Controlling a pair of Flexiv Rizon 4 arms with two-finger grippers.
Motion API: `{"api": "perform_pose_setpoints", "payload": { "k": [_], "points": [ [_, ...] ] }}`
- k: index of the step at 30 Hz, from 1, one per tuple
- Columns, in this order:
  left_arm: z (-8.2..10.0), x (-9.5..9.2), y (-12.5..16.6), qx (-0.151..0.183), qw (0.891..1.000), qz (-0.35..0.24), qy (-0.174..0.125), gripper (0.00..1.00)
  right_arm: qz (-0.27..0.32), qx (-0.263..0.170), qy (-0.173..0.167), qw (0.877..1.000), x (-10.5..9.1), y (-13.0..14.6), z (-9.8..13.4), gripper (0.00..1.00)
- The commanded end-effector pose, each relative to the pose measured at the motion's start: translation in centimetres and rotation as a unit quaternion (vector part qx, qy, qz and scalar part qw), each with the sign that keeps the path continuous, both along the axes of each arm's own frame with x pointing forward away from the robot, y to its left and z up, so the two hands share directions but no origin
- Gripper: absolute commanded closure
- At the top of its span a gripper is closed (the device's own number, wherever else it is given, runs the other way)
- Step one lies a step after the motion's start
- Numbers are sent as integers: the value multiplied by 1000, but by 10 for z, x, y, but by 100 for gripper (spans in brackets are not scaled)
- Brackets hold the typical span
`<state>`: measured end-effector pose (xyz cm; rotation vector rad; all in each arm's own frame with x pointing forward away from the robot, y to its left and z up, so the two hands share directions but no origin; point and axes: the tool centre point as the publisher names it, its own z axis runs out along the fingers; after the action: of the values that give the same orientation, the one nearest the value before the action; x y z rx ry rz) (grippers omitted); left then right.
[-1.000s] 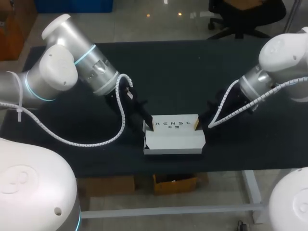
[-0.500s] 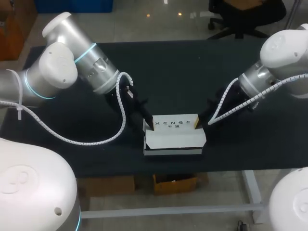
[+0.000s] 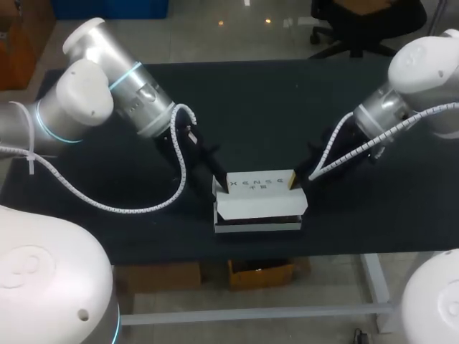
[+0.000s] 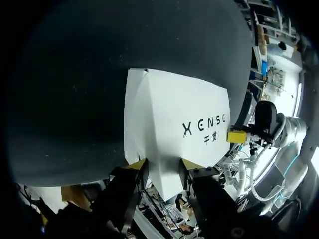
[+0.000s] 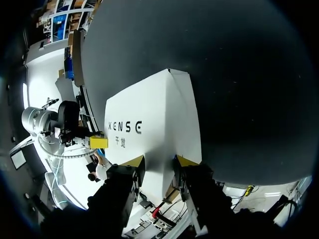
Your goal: Assemble the packaging by folding the flat box into shape, placing the metal phone stand inside, and closing the box properly
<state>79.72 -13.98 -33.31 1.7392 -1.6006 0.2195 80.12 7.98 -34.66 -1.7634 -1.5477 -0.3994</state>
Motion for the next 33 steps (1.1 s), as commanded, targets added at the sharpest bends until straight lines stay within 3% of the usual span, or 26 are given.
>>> {"api": "perform_pose_setpoints", "payload": {
  "k": [1,11,33],
  "points": [
    [-1,7,-8,1,1000,-8,12,60,5,3,9,1000,4,7,2,64],
    [3,9,-8,-15,999,-14,35,60,7,10,22,1000,5,7,2,64],
    [14,13,-7,-12,998,-19,67,59,10,21,38,999,9,5,9,65]
  ]
}}
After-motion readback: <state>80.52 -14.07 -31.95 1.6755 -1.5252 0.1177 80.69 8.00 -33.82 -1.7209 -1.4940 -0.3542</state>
